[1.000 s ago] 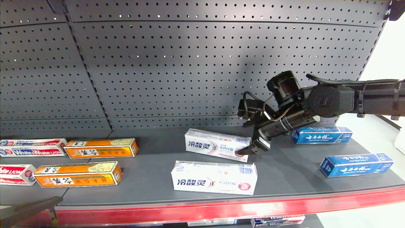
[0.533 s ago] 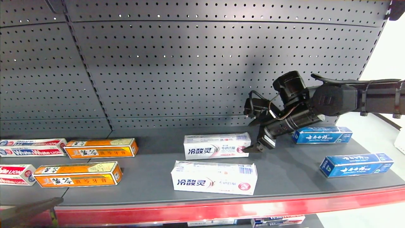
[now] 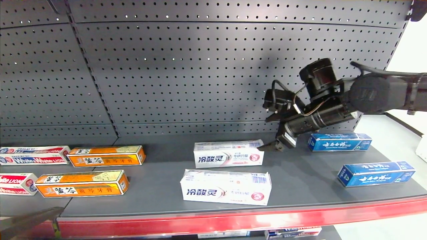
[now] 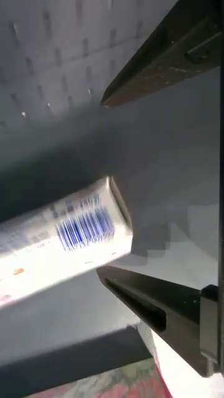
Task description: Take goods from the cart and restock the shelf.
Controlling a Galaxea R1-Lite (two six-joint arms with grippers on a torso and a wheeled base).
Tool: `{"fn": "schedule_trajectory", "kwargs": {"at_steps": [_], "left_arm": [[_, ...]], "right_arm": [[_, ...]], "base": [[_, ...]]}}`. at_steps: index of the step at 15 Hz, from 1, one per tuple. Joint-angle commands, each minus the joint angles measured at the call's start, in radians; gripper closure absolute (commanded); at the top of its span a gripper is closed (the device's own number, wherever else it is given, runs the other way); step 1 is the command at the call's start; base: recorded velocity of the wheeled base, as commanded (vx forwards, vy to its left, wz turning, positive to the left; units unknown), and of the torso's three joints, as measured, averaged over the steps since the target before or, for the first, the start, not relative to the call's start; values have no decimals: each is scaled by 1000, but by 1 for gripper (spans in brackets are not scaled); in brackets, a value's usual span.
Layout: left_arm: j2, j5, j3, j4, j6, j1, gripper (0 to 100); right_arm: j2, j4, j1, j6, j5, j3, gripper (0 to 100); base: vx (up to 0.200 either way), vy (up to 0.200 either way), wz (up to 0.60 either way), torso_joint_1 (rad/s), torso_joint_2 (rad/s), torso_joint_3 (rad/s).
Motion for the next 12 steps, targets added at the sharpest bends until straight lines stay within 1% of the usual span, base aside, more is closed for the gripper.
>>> {"fn": "schedule_trajectory", "kwargs": {"at_steps": [1, 2, 4, 6, 7, 8, 9, 11, 12], "left_arm": [[25, -1, -35, 1, 6, -8, 0], [46, 3, -45, 1, 7, -14, 0], [121, 19, -61, -2, 6, -19, 0], [177, 29, -60, -41, 7, -19, 0], [212, 33, -61, -59, 4, -19, 0], [244, 46, -69, -70, 3, -16, 0], [275, 67, -84, -73, -1, -16, 0], [345, 108, -117, -76, -1, -16, 0], [384, 113, -140, -88, -1, -13, 0]], "right_arm": [[-124, -46, 3, 40, -24, 25, 0], [-153, -80, 5, 71, -54, 54, 0], [-233, -270, 9, 175, -141, 226, 0], [-289, -534, 29, 303, -258, 438, 0], [-305, -664, 41, 372, -337, 536, 0], [-323, -773, 58, 430, -394, 617, 0], [-349, -840, 74, 470, -423, 680, 0], [-387, -859, 87, 482, -454, 755, 0], [-403, -874, 101, 490, -491, 789, 0]], "base": [[0, 0, 0, 0, 0, 0], [0, 0, 0, 0, 0, 0], [0, 0, 0, 0, 0, 0], [0, 0, 0, 0, 0, 0], [0, 0, 0, 0, 0, 0], [0, 0, 0, 0, 0, 0], [0, 0, 0, 0, 0, 0], [0, 0, 0, 0, 0, 0], [0, 0, 0, 0, 0, 0]]}}
